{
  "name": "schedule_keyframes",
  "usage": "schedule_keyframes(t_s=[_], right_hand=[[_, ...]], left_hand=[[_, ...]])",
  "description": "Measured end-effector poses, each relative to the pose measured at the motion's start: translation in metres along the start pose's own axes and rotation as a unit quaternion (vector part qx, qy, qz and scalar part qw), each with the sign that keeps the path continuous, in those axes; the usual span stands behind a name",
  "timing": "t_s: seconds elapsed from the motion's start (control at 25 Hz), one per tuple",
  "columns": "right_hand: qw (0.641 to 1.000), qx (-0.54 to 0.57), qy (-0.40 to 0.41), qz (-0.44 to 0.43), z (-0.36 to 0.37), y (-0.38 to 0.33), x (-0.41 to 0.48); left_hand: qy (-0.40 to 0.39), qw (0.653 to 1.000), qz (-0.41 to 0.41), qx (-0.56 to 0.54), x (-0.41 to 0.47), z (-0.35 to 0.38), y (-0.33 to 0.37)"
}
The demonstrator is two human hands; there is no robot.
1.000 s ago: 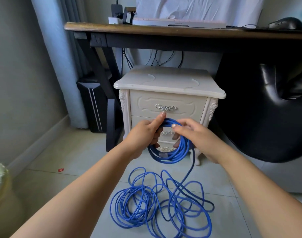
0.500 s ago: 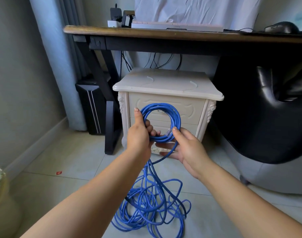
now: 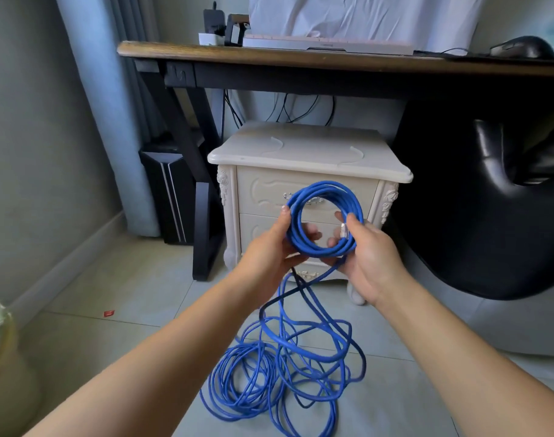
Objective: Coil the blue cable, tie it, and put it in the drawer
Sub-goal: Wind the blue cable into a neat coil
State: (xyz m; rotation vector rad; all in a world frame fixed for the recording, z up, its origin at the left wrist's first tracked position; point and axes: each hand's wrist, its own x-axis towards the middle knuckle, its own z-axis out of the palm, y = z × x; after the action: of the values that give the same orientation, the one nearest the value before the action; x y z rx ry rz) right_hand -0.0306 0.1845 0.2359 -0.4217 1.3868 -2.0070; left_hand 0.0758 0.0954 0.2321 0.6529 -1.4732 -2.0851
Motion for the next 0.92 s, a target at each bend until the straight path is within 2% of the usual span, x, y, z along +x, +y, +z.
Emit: schedule_keyframes(t_s=[0.08,0.16,0.24,0.28,0.36,0.44,0.48,0.56,0.64,0.72,0.84,0.92], right_hand=[[0.992,-0.117,0.003,-0.051,-0.005,-0.005,0.002],[0.951,-0.294,-0.016,-0.100,-0.008,-0.010,0.000],[0.887,-0.439,-0.059,-0.131,-0.009,-0.013,-0.004],[0.858,-0.486,-0.087,-0.141,-0.008,-0.014,-0.006],[0.806,-0.552,-0.140,-0.158,-0.006,-0.014,-0.010],[0.779,-0.583,-0.161,-0.165,-0.006,-0.011,-0.011],[0.783,-0.580,-0.160,-0.160,-0.006,-0.010,-0.012],[0.822,-0.532,-0.152,-0.135,-0.007,-0.010,-0.012],[0.880,-0.439,-0.154,-0.096,-0.007,-0.012,-0.013],[0.918,-0.345,-0.192,-0.044,-0.008,-0.014,-0.014],[0.939,-0.230,-0.256,0.024,-0.017,-0.014,-0.011],[0.943,-0.136,-0.291,0.088,-0.028,-0.017,-0.006]], left_hand=[[-0.064,0.995,-0.042,-0.064,0.000,-0.007,0.011],[-0.084,0.994,-0.042,-0.054,0.002,-0.017,0.019],[-0.091,0.993,-0.006,0.081,0.005,-0.023,0.023],[-0.092,0.980,0.025,0.173,0.004,-0.023,0.024],[-0.088,0.935,0.092,0.330,0.002,-0.017,0.020],[-0.076,0.888,0.131,0.433,0.001,-0.011,0.015],[-0.069,0.876,0.139,0.457,0.001,-0.009,0.013],[-0.045,0.873,0.149,0.462,0.004,-0.010,0.011],[-0.021,0.885,0.165,0.434,0.007,-0.011,0.012],[-0.013,0.903,0.168,0.395,0.006,-0.012,0.013],[-0.002,0.931,0.146,0.336,0.005,-0.011,0.010],[0.036,0.958,0.120,0.257,0.009,-0.015,0.009]])
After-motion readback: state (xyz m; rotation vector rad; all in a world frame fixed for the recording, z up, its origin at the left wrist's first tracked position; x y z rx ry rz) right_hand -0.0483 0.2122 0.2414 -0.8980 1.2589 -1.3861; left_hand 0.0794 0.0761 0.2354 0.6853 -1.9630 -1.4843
